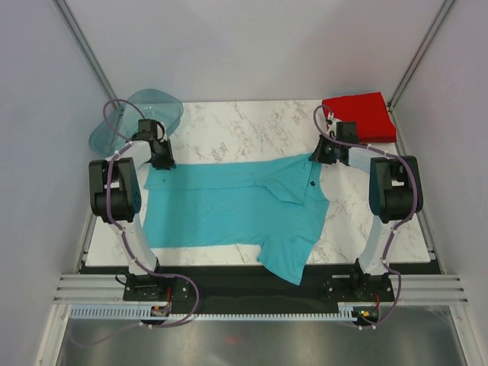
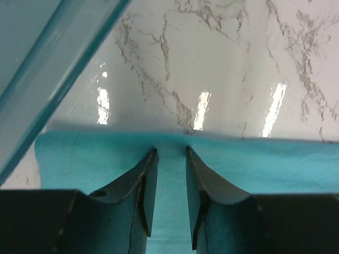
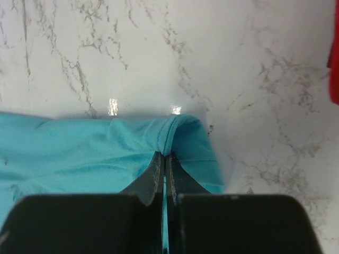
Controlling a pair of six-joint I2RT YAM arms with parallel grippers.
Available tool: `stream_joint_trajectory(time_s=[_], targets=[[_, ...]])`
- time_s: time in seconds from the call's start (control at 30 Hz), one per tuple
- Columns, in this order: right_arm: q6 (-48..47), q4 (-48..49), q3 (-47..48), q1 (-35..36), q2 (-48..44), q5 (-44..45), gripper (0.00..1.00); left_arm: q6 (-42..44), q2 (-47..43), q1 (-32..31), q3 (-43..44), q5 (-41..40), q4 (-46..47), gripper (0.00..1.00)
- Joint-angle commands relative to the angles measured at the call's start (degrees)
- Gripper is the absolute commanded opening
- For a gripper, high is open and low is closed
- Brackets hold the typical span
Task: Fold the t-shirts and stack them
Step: Fold the tshirt
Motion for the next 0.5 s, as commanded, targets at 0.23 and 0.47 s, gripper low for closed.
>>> stream_joint_trajectory(time_s=[0.23, 0.47], targets=[[5.5, 6.0, -0.5, -1.7, -0.4, 5.1, 0.0, -4.4, 4.7, 0.0, 2.7, -4.3, -0.4, 0.35], [5.9, 2.0, 6.5, -1.7, 1.7, 6.0, 0.06, -3.4, 0.2, -0.1, 7.7, 1.2, -0.5, 0.32]])
